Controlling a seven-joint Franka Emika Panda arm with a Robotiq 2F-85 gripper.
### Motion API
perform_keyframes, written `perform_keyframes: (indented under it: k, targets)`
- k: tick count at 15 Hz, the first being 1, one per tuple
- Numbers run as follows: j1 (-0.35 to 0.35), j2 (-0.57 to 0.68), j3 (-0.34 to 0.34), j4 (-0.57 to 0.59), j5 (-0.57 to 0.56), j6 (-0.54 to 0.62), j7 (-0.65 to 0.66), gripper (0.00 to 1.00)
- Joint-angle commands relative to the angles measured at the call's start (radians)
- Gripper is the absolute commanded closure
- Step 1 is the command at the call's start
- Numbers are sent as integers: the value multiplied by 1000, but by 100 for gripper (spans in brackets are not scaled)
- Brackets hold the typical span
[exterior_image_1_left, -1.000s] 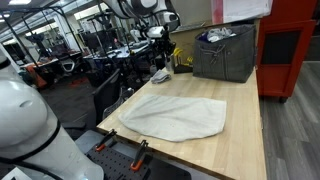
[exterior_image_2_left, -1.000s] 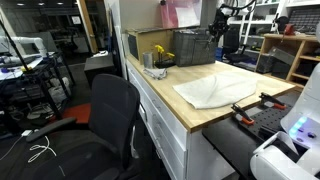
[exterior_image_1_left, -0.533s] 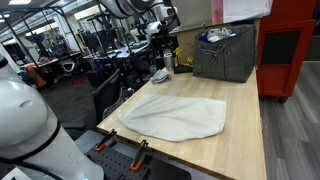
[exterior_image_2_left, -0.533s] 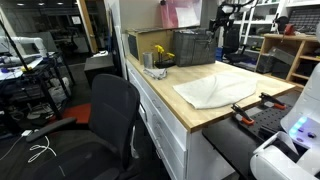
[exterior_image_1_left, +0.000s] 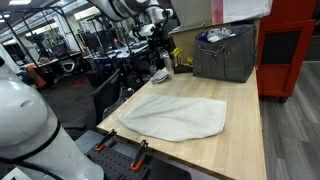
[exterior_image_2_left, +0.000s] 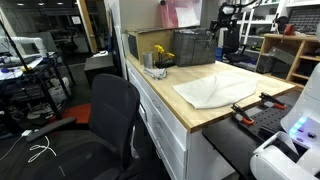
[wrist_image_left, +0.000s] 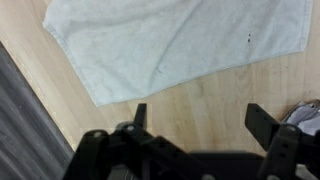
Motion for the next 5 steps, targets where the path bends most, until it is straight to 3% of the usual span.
perform_keyframes:
  k: [1,5]
  targets:
    - [1,-8,-1,-1,8,-27,9,0]
    - [0,-20,-1,-4,15,-46,15,0]
